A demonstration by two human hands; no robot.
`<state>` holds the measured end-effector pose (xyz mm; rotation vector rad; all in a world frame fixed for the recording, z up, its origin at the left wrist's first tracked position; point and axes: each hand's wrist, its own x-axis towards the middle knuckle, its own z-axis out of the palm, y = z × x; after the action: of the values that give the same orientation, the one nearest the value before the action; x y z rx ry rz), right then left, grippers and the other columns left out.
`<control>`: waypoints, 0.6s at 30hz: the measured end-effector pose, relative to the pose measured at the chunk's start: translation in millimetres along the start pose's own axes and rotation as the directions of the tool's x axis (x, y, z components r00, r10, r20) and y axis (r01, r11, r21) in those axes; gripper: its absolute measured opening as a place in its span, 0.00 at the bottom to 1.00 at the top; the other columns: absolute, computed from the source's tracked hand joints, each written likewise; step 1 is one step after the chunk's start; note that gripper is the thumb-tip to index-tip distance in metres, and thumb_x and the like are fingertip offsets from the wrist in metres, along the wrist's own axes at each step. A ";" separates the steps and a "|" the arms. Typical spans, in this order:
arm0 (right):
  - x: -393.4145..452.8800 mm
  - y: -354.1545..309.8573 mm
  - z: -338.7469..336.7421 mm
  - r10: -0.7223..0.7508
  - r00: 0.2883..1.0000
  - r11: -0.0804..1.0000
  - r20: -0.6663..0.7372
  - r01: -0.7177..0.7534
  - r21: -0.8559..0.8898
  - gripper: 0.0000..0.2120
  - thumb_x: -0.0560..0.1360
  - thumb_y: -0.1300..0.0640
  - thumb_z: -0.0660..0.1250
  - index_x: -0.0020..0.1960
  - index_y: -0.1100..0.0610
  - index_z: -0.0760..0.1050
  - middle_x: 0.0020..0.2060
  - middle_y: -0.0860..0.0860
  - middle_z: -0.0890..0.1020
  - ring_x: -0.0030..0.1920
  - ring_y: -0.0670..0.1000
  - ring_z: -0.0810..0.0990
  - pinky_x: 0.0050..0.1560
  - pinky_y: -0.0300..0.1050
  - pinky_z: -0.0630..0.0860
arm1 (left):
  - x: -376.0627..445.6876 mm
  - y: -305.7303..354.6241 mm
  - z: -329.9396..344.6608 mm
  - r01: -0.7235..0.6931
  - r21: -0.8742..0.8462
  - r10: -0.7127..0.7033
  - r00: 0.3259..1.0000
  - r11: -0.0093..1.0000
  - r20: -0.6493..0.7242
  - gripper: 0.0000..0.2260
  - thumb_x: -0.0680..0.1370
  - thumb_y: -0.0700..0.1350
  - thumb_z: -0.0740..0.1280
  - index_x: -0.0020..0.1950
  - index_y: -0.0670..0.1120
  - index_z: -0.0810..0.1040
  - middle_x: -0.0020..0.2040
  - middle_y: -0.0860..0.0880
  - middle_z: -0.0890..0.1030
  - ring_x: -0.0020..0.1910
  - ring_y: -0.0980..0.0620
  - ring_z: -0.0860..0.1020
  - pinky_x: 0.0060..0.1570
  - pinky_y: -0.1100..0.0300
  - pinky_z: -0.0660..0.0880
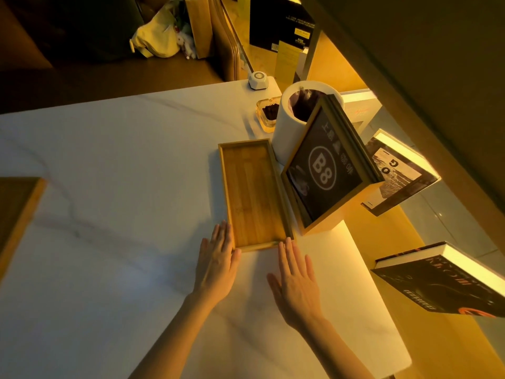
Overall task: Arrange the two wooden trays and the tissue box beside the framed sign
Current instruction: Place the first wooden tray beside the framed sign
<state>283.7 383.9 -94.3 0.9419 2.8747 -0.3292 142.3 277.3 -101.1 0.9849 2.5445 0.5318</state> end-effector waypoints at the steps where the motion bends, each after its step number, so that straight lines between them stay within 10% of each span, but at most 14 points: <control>1: 0.9 0.3 -0.1 0.011 1.000 1.000 -0.015 -0.011 0.001 0.29 0.77 0.41 0.37 0.72 0.56 0.51 0.70 0.54 0.59 0.69 0.55 0.60 0.68 0.45 0.39 | 0.6 1.5 -0.5 0.003 -0.002 -0.003 1.000 1.000 0.008 0.32 0.71 0.59 0.38 0.73 0.46 0.43 0.76 0.45 0.53 0.74 0.49 0.48 0.72 0.47 0.49; 18: 5.9 10.5 -3.5 0.027 1.000 0.999 -0.015 -0.027 -0.023 0.29 0.78 0.43 0.39 0.70 0.58 0.59 0.69 0.53 0.63 0.69 0.56 0.62 0.68 0.44 0.41 | 4.0 11.7 -1.4 -0.011 -0.010 0.011 0.999 1.000 0.039 0.26 0.79 0.50 0.53 0.73 0.45 0.46 0.76 0.45 0.53 0.75 0.48 0.49 0.72 0.48 0.50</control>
<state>285.1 396.3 -93.7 0.9821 2.8692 -0.2871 145.4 287.8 -95.2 0.9966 2.5014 0.5230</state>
